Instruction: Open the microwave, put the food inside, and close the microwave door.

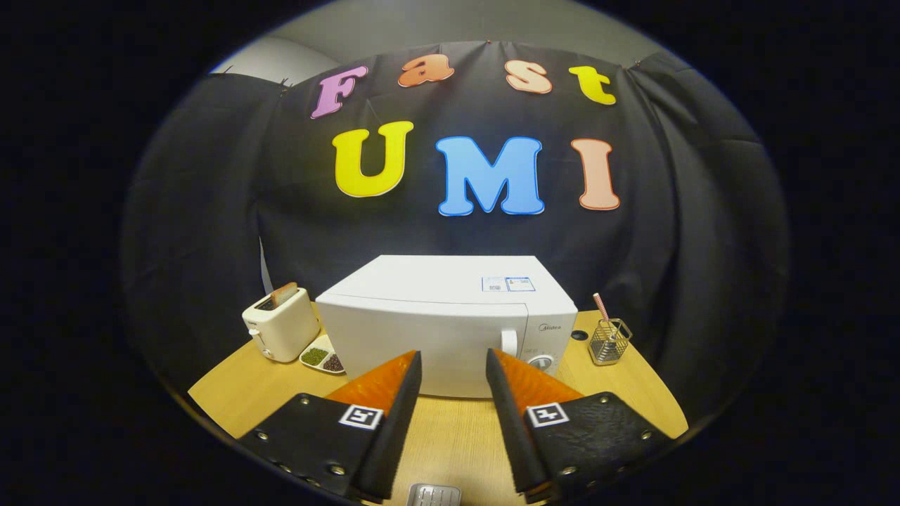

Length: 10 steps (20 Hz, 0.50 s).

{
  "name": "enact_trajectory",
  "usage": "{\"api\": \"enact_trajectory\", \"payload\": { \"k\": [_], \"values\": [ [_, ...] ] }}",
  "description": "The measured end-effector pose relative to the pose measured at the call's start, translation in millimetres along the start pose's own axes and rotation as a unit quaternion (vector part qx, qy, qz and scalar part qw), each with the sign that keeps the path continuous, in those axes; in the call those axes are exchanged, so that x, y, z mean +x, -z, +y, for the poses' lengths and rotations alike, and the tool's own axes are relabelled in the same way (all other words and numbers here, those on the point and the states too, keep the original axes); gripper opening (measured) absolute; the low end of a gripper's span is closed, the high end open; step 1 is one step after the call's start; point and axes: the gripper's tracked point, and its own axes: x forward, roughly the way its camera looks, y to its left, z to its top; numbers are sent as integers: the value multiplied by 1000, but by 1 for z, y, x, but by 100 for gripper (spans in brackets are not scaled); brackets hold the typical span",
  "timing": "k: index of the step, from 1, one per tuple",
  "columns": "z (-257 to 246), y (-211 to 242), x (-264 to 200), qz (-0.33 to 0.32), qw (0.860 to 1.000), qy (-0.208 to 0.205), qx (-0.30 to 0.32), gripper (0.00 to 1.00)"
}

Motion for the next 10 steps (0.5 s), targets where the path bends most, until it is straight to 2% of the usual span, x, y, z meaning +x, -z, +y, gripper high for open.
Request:
{"api": "enact_trajectory", "payload": {
  "k": [1,2,3,10],
  "values": [
    [3,-4,-12,-11,1000,-4,-1,79],
    [7,-10,-20,-21,1000,-4,-1,86],
    [5,-12,-29,-28,1000,2,-3,98],
    [16,-24,-81,-61,998,16,7,99]
  ]
}}
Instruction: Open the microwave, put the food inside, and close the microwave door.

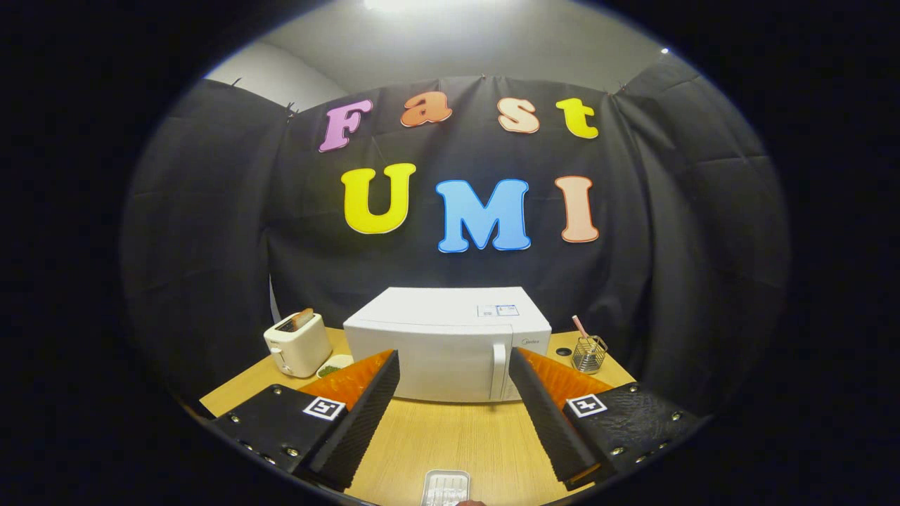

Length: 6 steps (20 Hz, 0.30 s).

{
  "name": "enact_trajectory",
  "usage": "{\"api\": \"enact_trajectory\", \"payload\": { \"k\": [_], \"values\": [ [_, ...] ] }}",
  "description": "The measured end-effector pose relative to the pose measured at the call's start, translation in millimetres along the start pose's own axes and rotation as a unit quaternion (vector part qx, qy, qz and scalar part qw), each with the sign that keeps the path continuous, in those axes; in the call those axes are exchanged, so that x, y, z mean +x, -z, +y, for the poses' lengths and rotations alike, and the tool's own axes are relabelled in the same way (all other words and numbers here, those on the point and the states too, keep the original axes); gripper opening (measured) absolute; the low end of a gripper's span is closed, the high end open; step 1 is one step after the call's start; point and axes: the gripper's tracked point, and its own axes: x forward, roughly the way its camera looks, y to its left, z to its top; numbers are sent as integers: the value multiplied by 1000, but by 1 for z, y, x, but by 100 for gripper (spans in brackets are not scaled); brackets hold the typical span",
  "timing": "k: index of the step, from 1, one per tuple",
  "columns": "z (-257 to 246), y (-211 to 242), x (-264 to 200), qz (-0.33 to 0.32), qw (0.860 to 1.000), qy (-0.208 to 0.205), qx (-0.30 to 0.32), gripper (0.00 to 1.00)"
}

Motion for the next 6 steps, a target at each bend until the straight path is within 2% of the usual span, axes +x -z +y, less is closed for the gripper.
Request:
{"api": "enact_trajectory", "payload": {
  "k": [6],
  "values": [
    [-10,-3,-17,-10,1000,8,-3,99]
  ]
}}
